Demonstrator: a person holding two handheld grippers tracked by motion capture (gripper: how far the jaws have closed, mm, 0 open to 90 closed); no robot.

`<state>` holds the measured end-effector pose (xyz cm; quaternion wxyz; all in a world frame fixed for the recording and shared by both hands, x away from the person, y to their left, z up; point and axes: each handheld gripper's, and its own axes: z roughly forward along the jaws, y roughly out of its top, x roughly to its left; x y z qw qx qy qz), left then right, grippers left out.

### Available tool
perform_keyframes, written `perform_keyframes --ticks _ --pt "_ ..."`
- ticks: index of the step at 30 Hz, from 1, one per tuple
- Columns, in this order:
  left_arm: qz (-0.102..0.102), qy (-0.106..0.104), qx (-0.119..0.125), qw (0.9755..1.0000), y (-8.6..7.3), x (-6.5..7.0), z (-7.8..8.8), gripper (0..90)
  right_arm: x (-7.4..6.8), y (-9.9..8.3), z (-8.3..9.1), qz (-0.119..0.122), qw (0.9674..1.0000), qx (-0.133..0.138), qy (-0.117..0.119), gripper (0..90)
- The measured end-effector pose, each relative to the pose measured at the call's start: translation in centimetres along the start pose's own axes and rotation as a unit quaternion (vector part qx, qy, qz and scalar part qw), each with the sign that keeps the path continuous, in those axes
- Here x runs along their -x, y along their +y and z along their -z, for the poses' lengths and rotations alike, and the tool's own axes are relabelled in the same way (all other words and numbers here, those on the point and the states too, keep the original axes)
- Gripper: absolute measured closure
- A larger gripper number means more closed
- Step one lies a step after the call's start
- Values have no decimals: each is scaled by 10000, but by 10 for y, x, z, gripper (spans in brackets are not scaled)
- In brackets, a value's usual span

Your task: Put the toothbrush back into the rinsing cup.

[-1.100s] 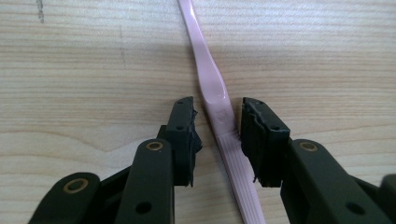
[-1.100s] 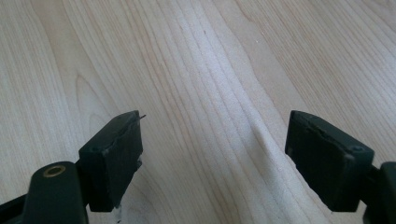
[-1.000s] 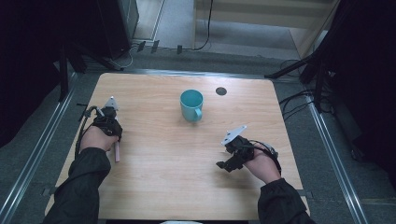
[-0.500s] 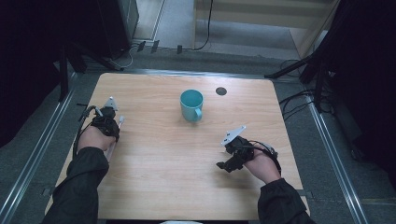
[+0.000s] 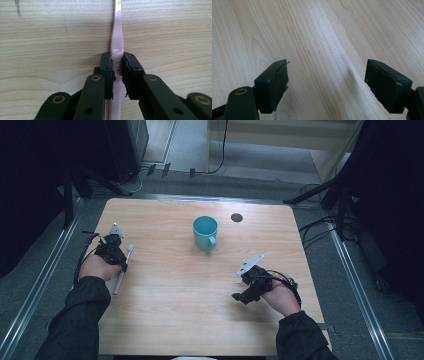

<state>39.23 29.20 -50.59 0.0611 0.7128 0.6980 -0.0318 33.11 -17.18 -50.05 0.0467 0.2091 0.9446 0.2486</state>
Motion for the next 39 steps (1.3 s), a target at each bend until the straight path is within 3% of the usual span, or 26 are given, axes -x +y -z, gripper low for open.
perform_keyframes --ticks 6,13,21,25,26,27,34,39 --pt "-92 -29 18 10000 1 2 4 791 0 0 0 3 10000 -4 -4 188" --pt "-160 -203 110 9996 1 5 10 792 0 0 -1 39 10000 -16 14 188" --pt "-320 -392 490 9975 -1 11 28 792 -1 0 -1 28 10000 -32 26 188" --pt "-475 -543 792 9942 -4 17 39 792 -1 0 -1 38 10000 -43 28 188" --pt "-599 -608 971 9916 -5 20 45 792 -1 0 -1 38 10000 -45 32 188" --pt "-599 -608 971 9916 -5 20 45 792 -1 0 -1 38 10000 -45 32 188" --pt "-808 -874 1498 9815 -12 31 64 792 -1 0 -2 51 10000 -45 32 188" --pt "-916 -903 1781 9756 -17 37 70 792 -1 0 -2 75 10000 -47 40 188"
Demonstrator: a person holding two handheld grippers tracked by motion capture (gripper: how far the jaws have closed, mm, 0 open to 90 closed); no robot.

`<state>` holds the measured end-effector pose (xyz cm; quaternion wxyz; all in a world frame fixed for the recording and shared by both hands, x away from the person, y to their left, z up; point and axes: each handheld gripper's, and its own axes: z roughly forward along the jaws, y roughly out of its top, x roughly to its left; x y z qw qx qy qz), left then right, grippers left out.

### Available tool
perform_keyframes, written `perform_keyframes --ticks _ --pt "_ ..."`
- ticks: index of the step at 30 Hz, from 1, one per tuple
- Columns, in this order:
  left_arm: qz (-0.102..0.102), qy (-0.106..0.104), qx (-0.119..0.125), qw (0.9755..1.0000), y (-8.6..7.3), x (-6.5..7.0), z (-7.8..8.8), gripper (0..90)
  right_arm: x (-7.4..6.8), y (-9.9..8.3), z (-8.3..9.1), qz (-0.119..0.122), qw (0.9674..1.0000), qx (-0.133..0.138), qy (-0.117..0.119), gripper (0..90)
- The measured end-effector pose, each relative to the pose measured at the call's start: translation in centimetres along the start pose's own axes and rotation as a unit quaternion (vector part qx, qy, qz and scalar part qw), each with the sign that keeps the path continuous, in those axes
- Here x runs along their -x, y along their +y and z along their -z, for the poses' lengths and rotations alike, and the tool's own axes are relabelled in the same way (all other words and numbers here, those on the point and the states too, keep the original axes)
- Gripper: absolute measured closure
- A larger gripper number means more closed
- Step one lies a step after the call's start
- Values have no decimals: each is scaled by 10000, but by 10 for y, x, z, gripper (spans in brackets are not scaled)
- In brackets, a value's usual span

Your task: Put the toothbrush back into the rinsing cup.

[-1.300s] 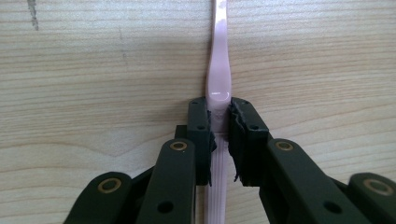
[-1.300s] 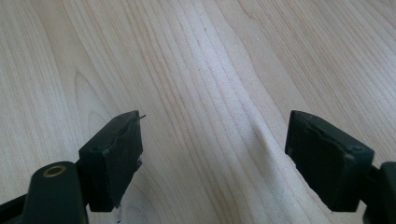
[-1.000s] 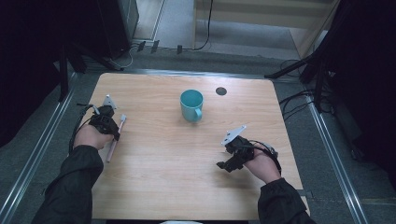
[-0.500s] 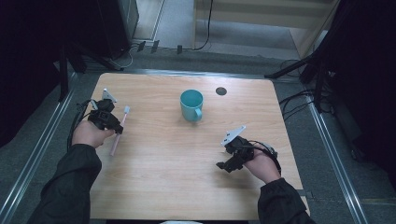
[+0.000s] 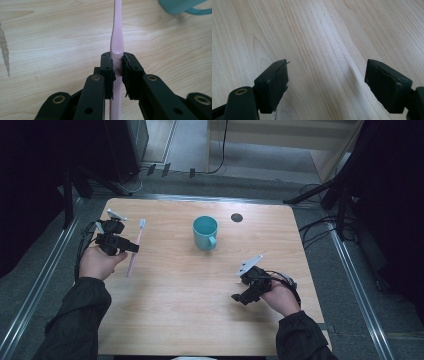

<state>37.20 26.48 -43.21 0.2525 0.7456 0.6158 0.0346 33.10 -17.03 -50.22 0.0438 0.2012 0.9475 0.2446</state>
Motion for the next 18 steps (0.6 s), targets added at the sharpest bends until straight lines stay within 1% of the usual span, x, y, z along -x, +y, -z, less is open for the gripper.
perform_keyframes --ticks 2,3,5,6,10,13,15,18 --pt "-26 -47 85 9999 0 3 2 792 0 0 0 -1 10000 -1 2 188" --pt "-67 -74 86 9999 0 4 2 792 0 0 0 -1 10000 -8 2 188" --pt "-94 -86 182 9998 -1 7 3 792 0 0 0 -4 10000 -20 2 188" --pt "-146 -97 248 9995 -1 9 4 792 0 0 0 8 10000 -10 1 188" --pt "-239 -157 472 9985 -3 16 6 792 0 0 0 10 10000 -4 5 188" --pt "-300 -199 700 9969 -4 21 9 792 0 0 0 11 10000 -7 -6 188" --pt "-323 -220 783 9962 -5 24 11 792 0 0 0 14 10000 -5 -4 188" --pt "-419 -258 967 9941 -5 28 15 793 0 0 0 -2 10000 -16 -2 188"
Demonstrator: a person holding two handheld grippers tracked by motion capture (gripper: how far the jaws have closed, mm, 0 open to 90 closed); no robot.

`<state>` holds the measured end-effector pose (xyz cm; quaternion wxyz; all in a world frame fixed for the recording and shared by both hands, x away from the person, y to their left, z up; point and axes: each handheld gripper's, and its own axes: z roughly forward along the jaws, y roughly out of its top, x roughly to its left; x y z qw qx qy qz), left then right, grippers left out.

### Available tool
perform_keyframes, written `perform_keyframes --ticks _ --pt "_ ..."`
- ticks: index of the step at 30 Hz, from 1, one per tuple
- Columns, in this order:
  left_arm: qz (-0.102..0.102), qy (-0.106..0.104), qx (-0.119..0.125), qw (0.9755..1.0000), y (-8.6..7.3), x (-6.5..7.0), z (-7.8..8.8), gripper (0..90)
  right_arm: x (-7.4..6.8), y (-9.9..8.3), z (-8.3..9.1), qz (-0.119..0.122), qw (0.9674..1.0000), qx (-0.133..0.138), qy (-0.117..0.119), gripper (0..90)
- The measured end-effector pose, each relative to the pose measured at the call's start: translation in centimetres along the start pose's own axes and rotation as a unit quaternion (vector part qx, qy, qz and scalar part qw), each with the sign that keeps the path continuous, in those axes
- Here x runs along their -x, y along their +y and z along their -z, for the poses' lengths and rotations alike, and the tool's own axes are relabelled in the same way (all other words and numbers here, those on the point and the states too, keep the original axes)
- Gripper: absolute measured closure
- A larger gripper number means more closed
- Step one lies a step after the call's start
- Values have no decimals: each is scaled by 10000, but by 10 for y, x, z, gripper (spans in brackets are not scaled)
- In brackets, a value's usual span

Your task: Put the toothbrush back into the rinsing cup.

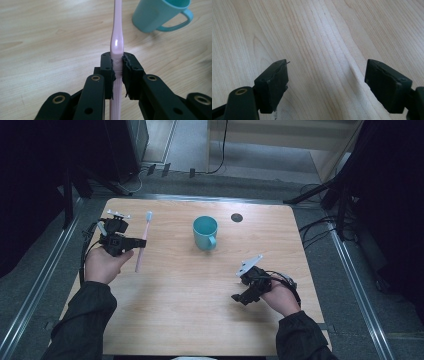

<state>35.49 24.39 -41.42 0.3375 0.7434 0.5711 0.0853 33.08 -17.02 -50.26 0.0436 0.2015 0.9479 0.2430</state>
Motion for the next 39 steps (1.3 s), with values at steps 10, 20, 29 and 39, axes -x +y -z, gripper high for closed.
perform_keyframes --ticks 10,20,29,39 --pt "-278 -193 435 9985 1 17 3 792 0 0 0 2 10000 7 -2 188" --pt "-457 -332 903 9943 8 34 3 792 0 0 0 15 10000 19 1 188" --pt "-633 -360 1244 9896 22 48 3 792 0 0 0 17 10000 22 4 188" --pt "-740 -398 1357 9872 36 63 -6 792 -1 0 1 14 10000 35 -5 189"
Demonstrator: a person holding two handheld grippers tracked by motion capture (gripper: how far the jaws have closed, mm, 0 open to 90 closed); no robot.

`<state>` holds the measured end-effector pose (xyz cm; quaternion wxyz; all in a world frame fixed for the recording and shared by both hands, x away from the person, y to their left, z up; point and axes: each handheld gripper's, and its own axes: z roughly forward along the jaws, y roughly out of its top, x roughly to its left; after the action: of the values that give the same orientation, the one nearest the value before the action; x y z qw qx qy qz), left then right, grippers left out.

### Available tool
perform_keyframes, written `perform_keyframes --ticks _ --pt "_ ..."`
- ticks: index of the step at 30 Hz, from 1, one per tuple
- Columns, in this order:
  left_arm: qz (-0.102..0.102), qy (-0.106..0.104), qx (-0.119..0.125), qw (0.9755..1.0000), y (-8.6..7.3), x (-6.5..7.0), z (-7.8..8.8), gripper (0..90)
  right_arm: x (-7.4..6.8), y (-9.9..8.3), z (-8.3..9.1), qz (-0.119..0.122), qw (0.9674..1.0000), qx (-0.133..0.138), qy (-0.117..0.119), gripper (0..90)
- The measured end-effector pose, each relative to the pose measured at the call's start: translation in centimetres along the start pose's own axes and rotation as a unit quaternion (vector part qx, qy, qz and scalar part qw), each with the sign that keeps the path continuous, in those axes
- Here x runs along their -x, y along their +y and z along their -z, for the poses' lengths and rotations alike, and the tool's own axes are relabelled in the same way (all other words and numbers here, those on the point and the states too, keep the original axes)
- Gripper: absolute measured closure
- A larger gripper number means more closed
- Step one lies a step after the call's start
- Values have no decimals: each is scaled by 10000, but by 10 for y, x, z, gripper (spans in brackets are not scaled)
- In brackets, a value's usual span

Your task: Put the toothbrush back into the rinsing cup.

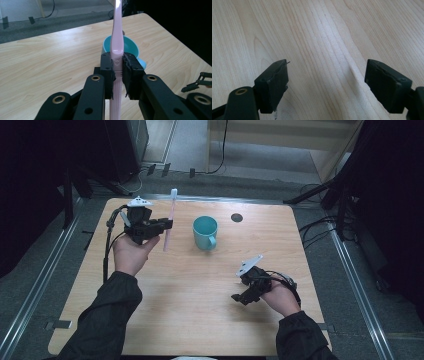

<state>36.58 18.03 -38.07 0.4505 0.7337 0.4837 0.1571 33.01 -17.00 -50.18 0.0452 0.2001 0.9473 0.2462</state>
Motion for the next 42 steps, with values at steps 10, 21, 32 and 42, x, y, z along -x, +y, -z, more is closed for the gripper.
perform_keyframes --ticks 10,21,32,42 --pt "-4 -128 2 9999 20 6 -15 792 -1 1 0 25 10000 7 21 189" --pt "-119 -124 -15 9999 37 13 -34 792 -1 1 0 35 10000 25 34 189" --pt "-121 -161 18 9998 53 19 -55 792 -2 1 1 32 10000 61 45 189" --pt "-162 -159 60 9997 66 28 -81 792 -1 1 1 47 9999 74 52 189"
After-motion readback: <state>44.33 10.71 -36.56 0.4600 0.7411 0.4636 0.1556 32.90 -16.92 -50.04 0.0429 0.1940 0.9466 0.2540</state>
